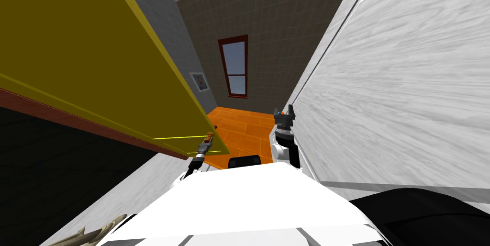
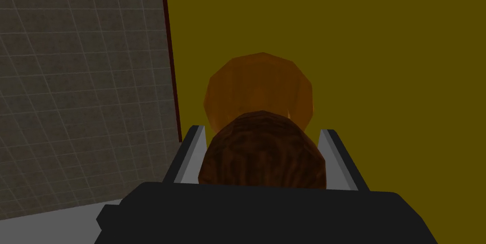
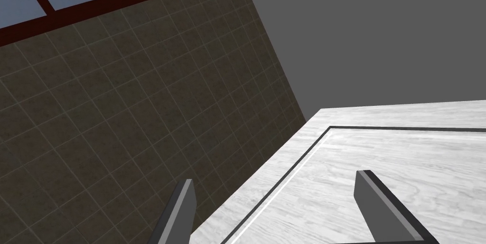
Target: Push the door open
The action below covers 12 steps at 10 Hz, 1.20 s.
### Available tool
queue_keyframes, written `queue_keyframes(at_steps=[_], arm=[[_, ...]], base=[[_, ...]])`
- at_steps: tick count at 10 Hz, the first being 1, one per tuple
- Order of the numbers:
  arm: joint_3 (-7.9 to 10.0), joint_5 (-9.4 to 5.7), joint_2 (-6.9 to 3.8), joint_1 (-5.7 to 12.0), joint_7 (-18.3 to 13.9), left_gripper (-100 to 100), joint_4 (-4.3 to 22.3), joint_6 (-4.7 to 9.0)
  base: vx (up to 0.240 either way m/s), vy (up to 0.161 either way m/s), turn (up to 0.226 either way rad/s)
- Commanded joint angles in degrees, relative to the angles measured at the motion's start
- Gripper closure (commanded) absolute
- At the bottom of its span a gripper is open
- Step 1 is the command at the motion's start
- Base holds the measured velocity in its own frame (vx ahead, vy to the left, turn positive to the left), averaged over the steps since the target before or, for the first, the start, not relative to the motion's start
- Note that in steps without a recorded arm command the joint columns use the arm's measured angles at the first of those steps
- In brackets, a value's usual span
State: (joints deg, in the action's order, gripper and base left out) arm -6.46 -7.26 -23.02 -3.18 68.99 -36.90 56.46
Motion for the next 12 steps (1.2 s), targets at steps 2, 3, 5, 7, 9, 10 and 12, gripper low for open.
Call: queue_keyframes(at_steps=[2, 3, 5, 7, 9, 10, 12], arm=[[0.21, -0.39, 0.28, 0.29, -3.19, 100, 0.04, -0.04], [0.30, -0.60, 0.45, 0.40, -4.75, 100, 0.06, -0.09], [0.49, -1.00, 0.78, 0.62, -7.85, 100, 0.11, -0.20], [0.72, -1.50, 1.19, 0.89, -11.02, 100, 0.16, -0.33], [0.86, -1.79, 1.42, 1.05, -13.51, 100, 0.20, -0.41], [1.00, -2.08, 1.66, 1.21, -15.04, 100, 0.23, -0.49], [1.13, -2.37, 1.90, 1.37, -17.59, 100, 0.26, -0.57]], base=[[0.024, 0.003, 0.008], [0.023, 0.002, 0.001], [0.030, 0.006, -0.001], [0.037, 0.007, 0.001], [0.026, 0.005, -0.002], [0.032, -0.001, 0.005], [0.026, 0.006, 0.002]])
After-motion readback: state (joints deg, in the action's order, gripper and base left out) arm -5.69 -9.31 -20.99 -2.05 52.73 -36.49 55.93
